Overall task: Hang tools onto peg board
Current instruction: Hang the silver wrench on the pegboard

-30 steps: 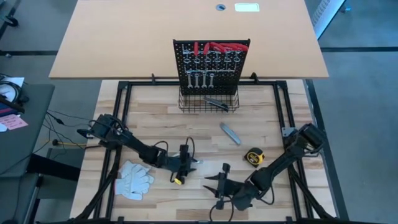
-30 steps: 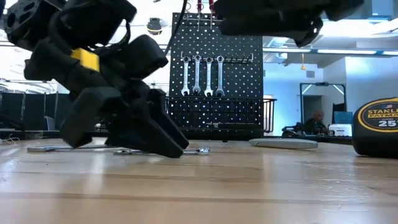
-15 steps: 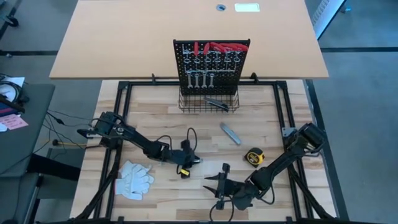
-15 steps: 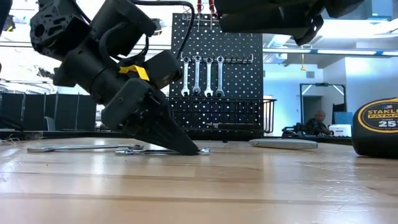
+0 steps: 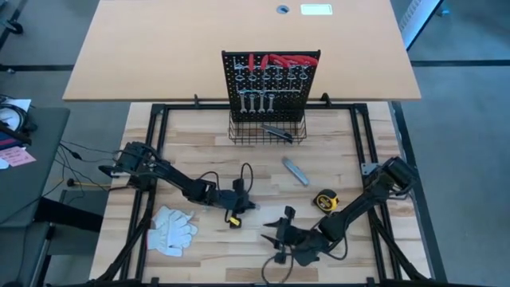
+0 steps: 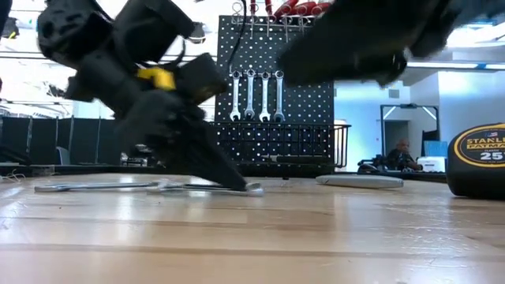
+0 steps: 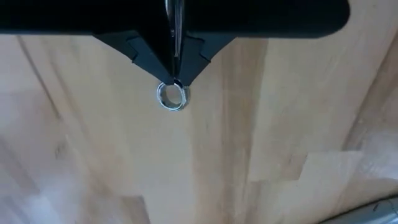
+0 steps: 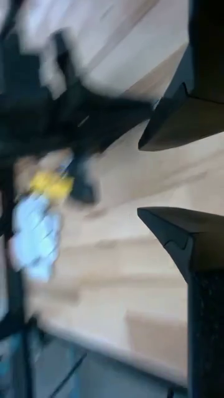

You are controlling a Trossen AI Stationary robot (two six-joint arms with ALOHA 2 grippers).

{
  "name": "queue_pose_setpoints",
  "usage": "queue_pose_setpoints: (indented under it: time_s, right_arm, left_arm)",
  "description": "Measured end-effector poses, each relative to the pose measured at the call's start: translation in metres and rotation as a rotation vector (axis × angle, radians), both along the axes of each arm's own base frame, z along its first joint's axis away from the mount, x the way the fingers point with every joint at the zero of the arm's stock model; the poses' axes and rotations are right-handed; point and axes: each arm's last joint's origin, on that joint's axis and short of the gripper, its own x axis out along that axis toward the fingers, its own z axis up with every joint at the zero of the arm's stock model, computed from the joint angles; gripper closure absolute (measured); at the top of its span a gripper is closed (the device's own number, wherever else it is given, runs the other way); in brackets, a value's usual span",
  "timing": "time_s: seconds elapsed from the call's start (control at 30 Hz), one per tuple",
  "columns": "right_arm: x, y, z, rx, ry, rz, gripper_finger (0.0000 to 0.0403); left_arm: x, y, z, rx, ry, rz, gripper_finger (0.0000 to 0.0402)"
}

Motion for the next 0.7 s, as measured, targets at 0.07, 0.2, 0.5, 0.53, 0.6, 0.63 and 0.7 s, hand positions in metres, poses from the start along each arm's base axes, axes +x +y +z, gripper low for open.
queue_pose_setpoints:
  time_s: [0.07,0.2,0.5,0.53,0.6,0.63,0.7]
  right_arm:
    - [0.002,-0.009,-0.006,0.013,0.049,-0.038,0.0211]
    - [0.012,-0.026,-0.021,0.053,0.100,-0.083,0.0165]
    - [0.043,-0.067,-0.058,0.070,0.203,-0.058,0.0141]
    - [0.044,-0.070,-0.058,0.055,0.206,-0.059,0.0142]
    - [0.047,-0.076,-0.058,0.016,0.213,-0.050,0.0142]
    - [0.049,-0.079,-0.057,0.003,0.215,-0.047,0.0142]
    - [0.052,-0.086,-0.057,-0.006,0.228,-0.033,0.0142]
  left_arm:
    - [-0.003,-0.004,0.008,0.026,-0.012,-0.013,0.0397]
    - [-0.008,-0.012,0.019,0.049,-0.036,-0.029,0.0400]
    - [-0.013,-0.018,0.027,0.144,-0.040,-0.006,0.0401]
    - [-0.016,-0.018,0.028,0.165,-0.025,0.007,0.0401]
    - [-0.021,-0.018,0.033,0.205,0.002,0.029,0.0401]
    - [-0.024,-0.017,0.036,0.222,0.011,0.037,0.0401]
    - [-0.028,-0.018,0.042,0.235,0.016,0.046,0.0401]
